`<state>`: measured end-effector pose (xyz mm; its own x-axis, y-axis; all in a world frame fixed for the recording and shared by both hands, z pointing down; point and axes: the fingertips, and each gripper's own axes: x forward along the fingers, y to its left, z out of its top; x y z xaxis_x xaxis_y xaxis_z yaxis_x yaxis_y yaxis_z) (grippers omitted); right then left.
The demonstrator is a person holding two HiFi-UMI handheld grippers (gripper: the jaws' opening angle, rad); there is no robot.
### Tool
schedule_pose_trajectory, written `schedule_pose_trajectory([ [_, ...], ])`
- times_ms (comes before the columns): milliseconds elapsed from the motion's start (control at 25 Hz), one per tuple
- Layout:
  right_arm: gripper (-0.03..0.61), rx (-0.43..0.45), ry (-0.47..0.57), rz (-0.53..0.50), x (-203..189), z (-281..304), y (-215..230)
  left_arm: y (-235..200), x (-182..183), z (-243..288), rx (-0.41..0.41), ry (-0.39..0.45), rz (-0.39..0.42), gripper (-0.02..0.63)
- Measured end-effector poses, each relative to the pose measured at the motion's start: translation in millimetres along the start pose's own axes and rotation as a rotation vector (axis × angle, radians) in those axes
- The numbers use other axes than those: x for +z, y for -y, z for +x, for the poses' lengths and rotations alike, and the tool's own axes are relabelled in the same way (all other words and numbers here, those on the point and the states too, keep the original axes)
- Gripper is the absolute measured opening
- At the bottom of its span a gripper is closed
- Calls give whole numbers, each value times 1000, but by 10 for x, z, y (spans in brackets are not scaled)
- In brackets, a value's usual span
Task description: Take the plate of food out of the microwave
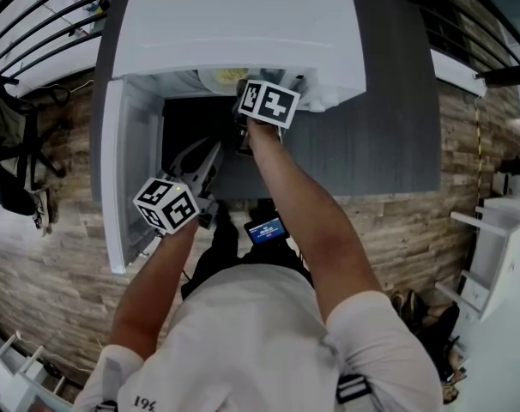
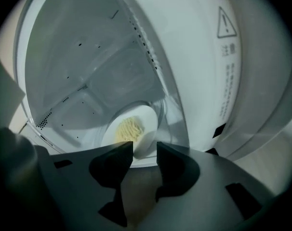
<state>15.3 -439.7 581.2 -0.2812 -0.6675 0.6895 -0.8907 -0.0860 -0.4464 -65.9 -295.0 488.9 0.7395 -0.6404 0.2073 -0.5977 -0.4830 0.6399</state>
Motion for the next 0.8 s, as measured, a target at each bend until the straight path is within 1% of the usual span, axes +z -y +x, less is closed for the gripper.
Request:
schedule_pose_trajectory([
  [40,147,12,2,22,-2,-3,-4,0,-5,-3,0,-1,-1,37],
  [80,115,22,5,42,2,-6,-7,-2,-10,-5,0,-2,-1,37],
  [120,104,32,9,60,8,-9,-9,-6,-12,-6,1,-3,-2,37],
  [400,60,110,31,152,5,-32,-32,-144,-23,10,24,-7,-18,37],
  [520,49,132,38,177,26,-65,-33,-264,1,75,48,-11,-26,37],
  [680,44,149,41,210,61,-119,14,-506,37,211,103,-26,-36,37],
  [800,41,161,41,246,67,-154,69,-725,66,316,143,-29,-80,37],
])
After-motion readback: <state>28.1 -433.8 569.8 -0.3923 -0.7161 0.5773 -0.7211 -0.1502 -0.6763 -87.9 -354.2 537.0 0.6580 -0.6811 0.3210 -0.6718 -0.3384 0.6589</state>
